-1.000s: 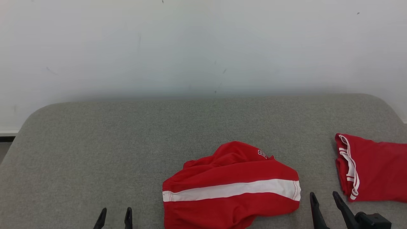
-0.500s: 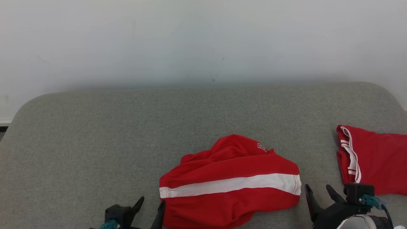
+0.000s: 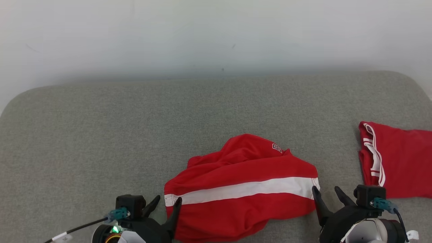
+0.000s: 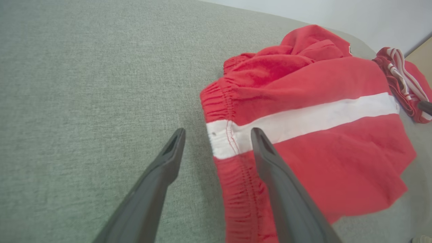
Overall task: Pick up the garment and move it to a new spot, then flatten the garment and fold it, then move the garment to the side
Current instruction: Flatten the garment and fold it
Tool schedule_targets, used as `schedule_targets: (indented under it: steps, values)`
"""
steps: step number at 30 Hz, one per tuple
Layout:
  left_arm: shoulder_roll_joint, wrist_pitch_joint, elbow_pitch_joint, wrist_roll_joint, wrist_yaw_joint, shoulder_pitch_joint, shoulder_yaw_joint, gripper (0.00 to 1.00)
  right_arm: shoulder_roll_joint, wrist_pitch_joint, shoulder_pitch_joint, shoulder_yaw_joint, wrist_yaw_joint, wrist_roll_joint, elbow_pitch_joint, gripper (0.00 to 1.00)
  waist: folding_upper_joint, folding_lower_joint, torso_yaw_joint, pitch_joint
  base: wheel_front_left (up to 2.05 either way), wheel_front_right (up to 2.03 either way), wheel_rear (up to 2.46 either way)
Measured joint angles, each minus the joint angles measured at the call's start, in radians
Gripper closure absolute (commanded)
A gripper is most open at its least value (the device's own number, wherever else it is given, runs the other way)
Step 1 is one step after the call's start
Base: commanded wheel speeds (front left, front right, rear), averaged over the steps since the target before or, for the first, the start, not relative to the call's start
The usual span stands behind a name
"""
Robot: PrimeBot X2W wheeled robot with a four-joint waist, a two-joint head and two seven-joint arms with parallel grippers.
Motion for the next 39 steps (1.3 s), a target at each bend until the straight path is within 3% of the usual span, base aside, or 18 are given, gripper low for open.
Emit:
schedule_targets:
  steps: [1,2,3,5,14,21,35,36,37,38,39]
  values:
    - [0.002,0.003,0.006,-0.009,0.0,-0.008,-0.001,0.0,0.0,-0.004,-0.004,0.003,0.0,0.0,0.001,0.0,-0.0001,0.0,-0.003,0.003,0.0,0.0,0.0]
    - [0.004,0.004,0.01,-0.012,0.0,-0.013,-0.001,0.19,0.001,-0.008,-0.004,0.004,0.0,0.0,0.003,0.0,0.0,0.0,-0.006,0.005,0.0,0.0,0.0]
    - [0.006,0.012,0.016,-0.016,0.0,-0.016,-0.002,0.49,0.001,-0.008,-0.004,0.005,0.0,0.0,0.007,0.0,0.0,0.0,-0.008,0.008,0.0,0.0,0.0]
    - [0.006,0.022,0.022,-0.024,0.0,-0.018,-0.009,1.0,0.001,-0.009,-0.009,0.007,0.0,0.001,0.014,0.0,0.0,0.0,-0.012,0.013,0.0,0.0,0.0]
    - [0.007,-0.008,0.035,-0.03,0.0,-0.02,-0.041,1.0,-0.01,0.053,-0.083,0.022,0.0,0.025,0.118,0.0,-0.0001,0.0,-0.01,0.042,0.0,0.0,0.0]
    - [0.007,-0.035,0.045,-0.027,0.0,-0.029,-0.053,1.0,-0.017,0.037,-0.138,0.061,0.0,0.052,0.182,0.0,0.0,-0.0001,0.003,0.05,0.0,0.0,0.0]
    - [0.016,-0.049,0.054,-0.036,0.0,-0.033,-0.068,1.0,-0.051,0.026,-0.186,0.209,0.0,0.185,0.22,0.0,0.0,-0.0001,-0.003,0.056,0.0,0.0,0.0]
    - [0.017,-0.05,0.055,-0.038,0.0,-0.034,-0.068,1.0,-0.055,0.026,-0.186,0.215,0.0,0.19,0.22,0.16,0.0,-0.0001,-0.004,0.056,0.0,0.0,0.0]
    - [0.017,-0.05,0.056,-0.039,0.0,-0.035,-0.068,1.0,-0.059,0.022,-0.186,0.221,0.0,0.195,0.22,0.44,0.0,-0.0001,-0.004,0.056,0.0,0.0,0.0]
    - [0.017,-0.052,0.057,-0.04,0.0,-0.035,-0.068,1.0,-0.062,0.018,-0.186,0.225,0.0,0.199,0.219,0.55,0.0,-0.0001,-0.005,0.057,0.0,0.0,0.0]
    - [0.017,-0.052,0.058,-0.04,0.0,-0.036,-0.068,1.0,-0.065,0.017,-0.186,0.23,0.0,0.202,0.219,0.8,0.0,-0.0001,-0.005,0.057,0.0,0.0,0.0]
